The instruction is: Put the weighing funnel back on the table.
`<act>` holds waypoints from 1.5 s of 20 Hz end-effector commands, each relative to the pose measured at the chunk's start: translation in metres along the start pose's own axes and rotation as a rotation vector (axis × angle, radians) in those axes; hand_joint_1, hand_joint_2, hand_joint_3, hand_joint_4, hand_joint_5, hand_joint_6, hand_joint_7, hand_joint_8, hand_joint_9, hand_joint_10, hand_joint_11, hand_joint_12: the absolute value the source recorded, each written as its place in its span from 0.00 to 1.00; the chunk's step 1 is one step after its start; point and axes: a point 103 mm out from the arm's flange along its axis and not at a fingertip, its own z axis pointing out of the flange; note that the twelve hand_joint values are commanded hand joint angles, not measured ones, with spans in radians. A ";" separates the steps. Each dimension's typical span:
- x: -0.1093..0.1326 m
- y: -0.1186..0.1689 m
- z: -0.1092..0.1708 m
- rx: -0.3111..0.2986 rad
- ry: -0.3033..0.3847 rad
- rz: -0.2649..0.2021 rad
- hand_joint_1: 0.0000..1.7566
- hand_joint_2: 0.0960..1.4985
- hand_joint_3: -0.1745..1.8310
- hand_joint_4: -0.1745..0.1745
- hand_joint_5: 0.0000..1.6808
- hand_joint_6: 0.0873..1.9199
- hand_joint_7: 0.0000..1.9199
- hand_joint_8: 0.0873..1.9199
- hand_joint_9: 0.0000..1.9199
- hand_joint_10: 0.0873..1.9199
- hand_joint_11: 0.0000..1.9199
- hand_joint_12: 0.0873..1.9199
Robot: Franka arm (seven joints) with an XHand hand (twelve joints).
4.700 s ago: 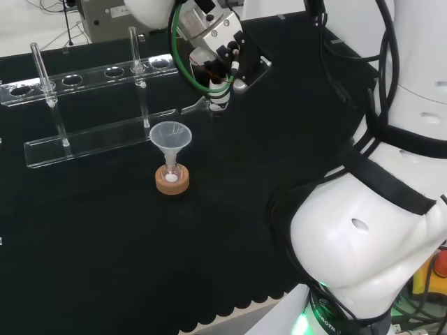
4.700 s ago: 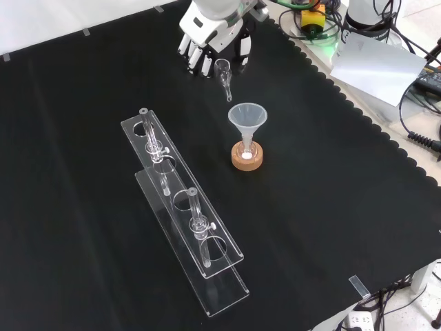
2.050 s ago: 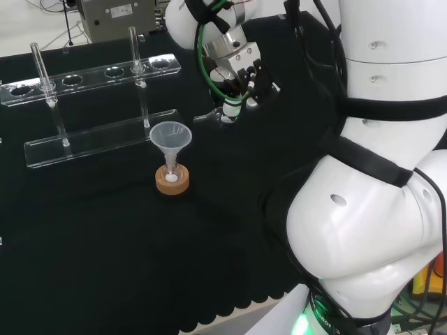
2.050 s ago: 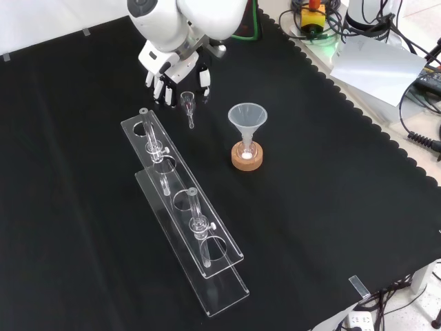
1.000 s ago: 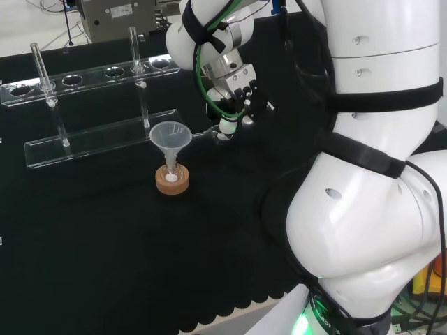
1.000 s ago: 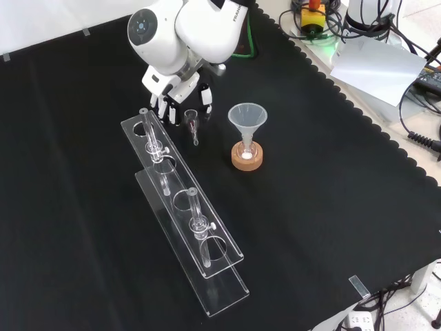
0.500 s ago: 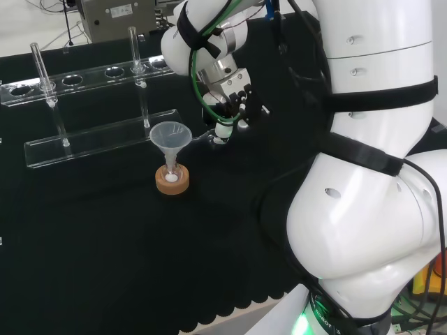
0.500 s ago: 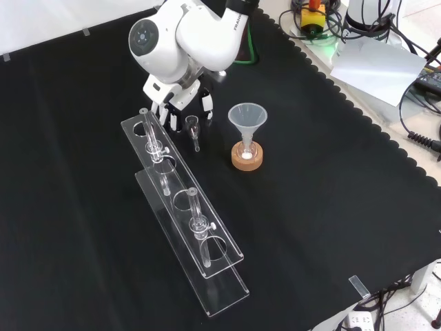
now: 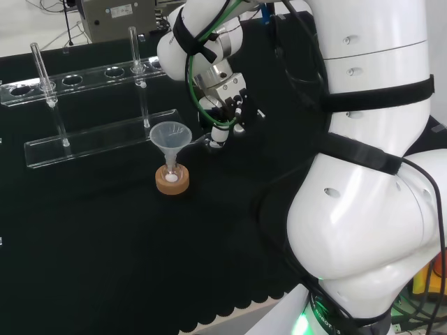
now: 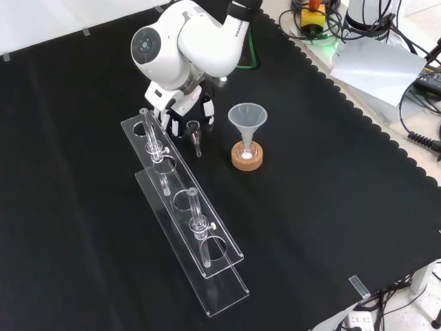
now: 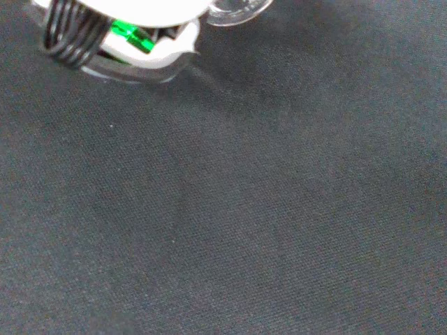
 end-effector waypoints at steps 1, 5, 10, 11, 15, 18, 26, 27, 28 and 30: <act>0.000 0.002 0.002 0.004 0.004 -0.006 0.62 0.38 0.50 1.00 0.67 0.50 0.33 0.29 0.48 0.17 0.35 0.60; 0.004 0.004 0.004 0.009 0.001 -0.008 0.62 0.38 0.50 1.00 0.67 0.50 0.33 0.29 0.48 0.17 0.35 0.60; 0.008 0.004 0.004 0.008 0.002 -0.011 0.62 0.38 0.50 1.00 0.67 0.50 0.33 0.29 0.48 0.17 0.35 0.59; 0.007 0.004 0.004 0.007 0.005 -0.013 0.62 0.38 0.50 1.00 0.67 0.50 0.33 0.29 0.48 0.17 0.35 0.59; 0.006 0.003 0.005 0.002 0.016 -0.016 0.62 0.38 0.50 1.00 0.67 0.50 0.33 0.29 0.48 0.17 0.35 0.59; 0.006 0.002 0.007 0.007 0.034 -0.016 0.61 0.43 0.44 1.00 0.66 0.49 0.31 0.29 0.47 0.17 0.34 0.60; 0.004 -0.004 0.008 0.028 0.038 -0.004 0.53 0.39 0.45 0.49 0.36 0.40 0.20 0.32 0.37 0.24 0.25 0.64; 0.004 -0.004 0.007 0.040 0.042 -0.006 0.53 0.38 0.46 0.47 0.33 0.37 0.19 0.32 0.36 0.24 0.24 0.65; 0.004 -0.005 0.007 0.048 0.044 -0.007 0.53 0.37 0.46 0.45 0.29 0.33 0.17 0.32 0.35 0.25 0.24 0.65; 0.004 -0.008 0.006 0.057 0.038 -0.015 0.52 0.36 0.46 0.44 0.23 0.23 0.13 0.33 0.31 0.27 0.21 0.67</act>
